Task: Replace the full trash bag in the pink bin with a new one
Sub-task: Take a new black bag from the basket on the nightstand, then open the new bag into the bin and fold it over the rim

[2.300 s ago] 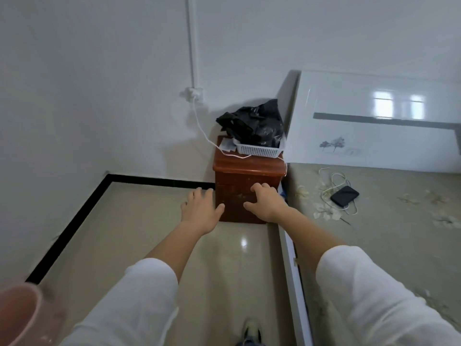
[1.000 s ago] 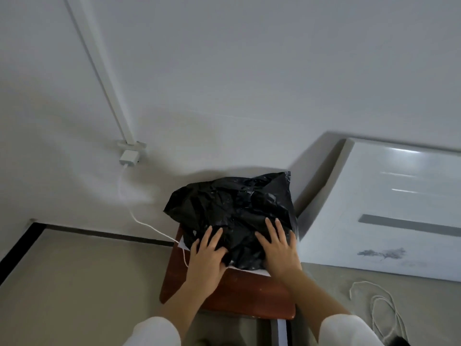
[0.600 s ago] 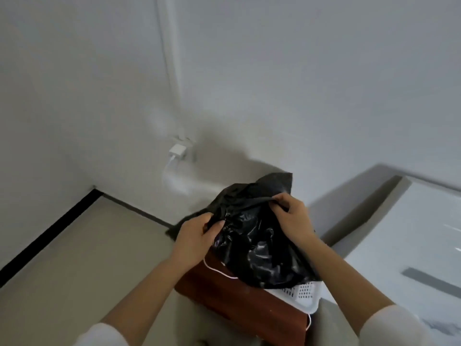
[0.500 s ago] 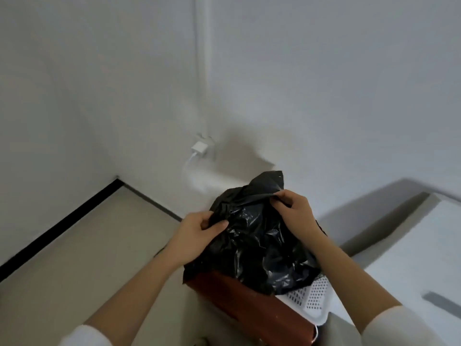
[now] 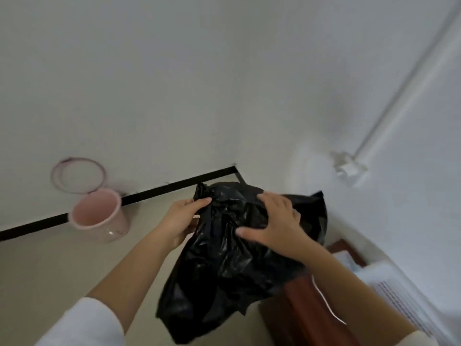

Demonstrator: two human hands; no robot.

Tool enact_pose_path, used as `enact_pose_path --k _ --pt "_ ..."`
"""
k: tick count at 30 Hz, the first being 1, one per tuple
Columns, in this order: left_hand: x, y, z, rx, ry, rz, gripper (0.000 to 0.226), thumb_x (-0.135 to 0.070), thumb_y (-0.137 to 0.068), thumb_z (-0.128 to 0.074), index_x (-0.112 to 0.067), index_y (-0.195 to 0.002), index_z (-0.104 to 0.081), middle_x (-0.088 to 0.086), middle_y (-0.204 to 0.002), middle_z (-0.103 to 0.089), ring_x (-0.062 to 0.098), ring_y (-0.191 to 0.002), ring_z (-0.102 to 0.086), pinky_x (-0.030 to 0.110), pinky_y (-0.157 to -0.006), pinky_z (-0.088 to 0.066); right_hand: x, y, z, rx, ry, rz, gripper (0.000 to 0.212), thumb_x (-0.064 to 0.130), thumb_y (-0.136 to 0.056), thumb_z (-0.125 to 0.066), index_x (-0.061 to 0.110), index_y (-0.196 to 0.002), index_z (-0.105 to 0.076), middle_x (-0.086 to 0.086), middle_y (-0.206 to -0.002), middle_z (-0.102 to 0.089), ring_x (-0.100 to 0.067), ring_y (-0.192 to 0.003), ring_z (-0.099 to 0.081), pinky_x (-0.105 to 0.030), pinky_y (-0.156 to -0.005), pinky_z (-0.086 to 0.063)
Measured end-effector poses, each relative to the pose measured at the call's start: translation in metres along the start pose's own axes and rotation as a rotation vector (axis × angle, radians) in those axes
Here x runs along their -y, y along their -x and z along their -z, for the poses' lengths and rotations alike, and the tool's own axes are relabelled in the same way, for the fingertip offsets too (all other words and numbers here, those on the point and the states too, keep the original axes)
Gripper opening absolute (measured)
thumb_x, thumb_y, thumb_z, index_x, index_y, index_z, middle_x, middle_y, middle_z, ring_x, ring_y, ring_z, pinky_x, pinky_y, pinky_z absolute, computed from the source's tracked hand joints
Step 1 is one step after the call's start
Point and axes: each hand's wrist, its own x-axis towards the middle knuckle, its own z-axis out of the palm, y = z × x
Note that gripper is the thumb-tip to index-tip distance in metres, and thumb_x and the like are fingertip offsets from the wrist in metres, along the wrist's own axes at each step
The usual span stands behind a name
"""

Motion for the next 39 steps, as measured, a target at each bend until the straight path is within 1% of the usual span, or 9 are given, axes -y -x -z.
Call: enact_pose_path --k 3,7,10,14,17,20,26,30,39 --pt "-0.006 -0.001 0.07 -0.044 0.048 -0.029 0.01 -0.027 -0.086 -0.065 -0.018 -0.085 -0.067 -0.001 -0.078 -0.071 0.014 -0.055 -0.063 0.02 -0.054 -0.051 0.049 -0.037 -0.057 0.078 0.166 0.015 0.088 0.063 -0.074 -0.059 0.02 -0.144 -0.026 0.0 -0.156 -0.016 -0.023 -0.145 -0.002 -0.052 -0.117 -0.004" --pt "-0.014 0.011 0.168 -0.107 0.038 -0.066 0.019 -0.031 -0.086 -0.064 -0.014 -0.093 -0.064 0.0 -0.078 -0.07 0.014 -0.065 -0.064 0.026 -0.067 -0.051 0.123 -0.091 -0.119 -0.068 -0.033 0.035 0.014 0.033 -0.087 -0.055 0.024 -0.088 -0.066 0.001 -0.113 -0.056 -0.03 -0.125 -0.036 -0.051 -0.105 -0.026" --pt "-0.014 0.016 0.239 -0.204 0.019 -0.077 0.033 -0.033 -0.085 -0.065 -0.006 -0.104 -0.064 0.004 -0.091 -0.072 0.014 -0.077 -0.066 0.028 -0.072 -0.054 0.181 -0.124 -0.152 0.019 -0.218 0.006 0.016 0.037 -0.083 -0.05 0.033 -0.074 -0.063 0.004 -0.098 -0.061 -0.031 -0.113 -0.048 -0.053 -0.097 -0.037" --pt "-0.017 0.014 0.327 -0.303 0.164 -0.076 0.029 -0.027 -0.089 -0.061 -0.013 -0.114 -0.064 0.005 -0.103 -0.073 0.02 -0.092 -0.068 0.036 -0.077 -0.056 0.264 -0.154 -0.198 0.108 -0.269 0.039 0.051 0.055 -0.077 -0.055 0.035 -0.124 -0.054 0.001 -0.143 -0.043 -0.027 -0.138 -0.027 -0.055 -0.111 -0.026" --pt "-0.026 -0.004 0.375 -0.354 0.346 -0.084 0.03 -0.022 -0.09 -0.059 -0.013 -0.119 -0.062 0.009 -0.114 -0.07 0.025 -0.104 -0.066 0.042 -0.093 -0.052 0.323 -0.163 -0.218 0.223 -0.482 0.127 0.073 0.054 -0.073 -0.068 0.032 -0.137 -0.039 0.008 -0.144 -0.039 -0.017 -0.136 -0.034 -0.043 -0.11 -0.034" --pt "-0.035 -0.033 0.41 -0.382 0.453 -0.058 0.027 -0.021 -0.09 -0.059 -0.011 -0.114 -0.062 0.012 -0.111 -0.071 0.027 -0.102 -0.067 0.042 -0.093 -0.052 0.361 -0.182 -0.247 0.467 -0.572 0.196 0.071 0.034 -0.072 -0.078 0.034 -0.129 -0.036 0.022 -0.116 -0.047 0.005 -0.107 -0.048 -0.022 -0.097 -0.041" --pt "-0.049 -0.11 0.485 -0.438 0.328 -0.011 0.033 -0.028 -0.079 -0.073 -0.004 -0.099 -0.064 0.015 -0.101 -0.073 0.031 -0.095 -0.069 0.041 -0.087 -0.055 0.396 -0.298 -0.325 0.387 -0.55 0.04 0.009 0.017 -0.085 -0.065 0.009 -0.091 -0.067 -0.01 -0.102 -0.067 -0.024 -0.098 -0.063 -0.039 -0.093 -0.051" --pt "-0.038 -0.18 0.551 -0.512 0.221 0.031 0.02 -0.018 -0.078 -0.074 -0.004 -0.088 -0.063 0.017 -0.095 -0.073 0.027 -0.086 -0.07 0.035 -0.077 -0.055 0.425 -0.387 -0.377 0.436 -0.628 -0.068 0.017 0.018 -0.093 -0.052 0.004 -0.099 -0.061 -0.019 -0.1 -0.065 -0.03 -0.093 -0.064 -0.032 -0.072 -0.045" --pt "-0.005 -0.336 0.662 -0.645 0.421 0.284 0.038 -0.037 -0.096 -0.046 -0.014 -0.123 -0.057 0.01 -0.114 -0.063 0.028 -0.101 -0.06 0.038 -0.085 -0.05 0.464 -0.535 -0.493 0.557 -0.614 -0.229 0.022 0.022 -0.1 -0.038 0.008 -0.087 -0.049 -0.006 -0.076 -0.048 -0.02 -0.065 -0.045 -0.026 -0.057 -0.032"
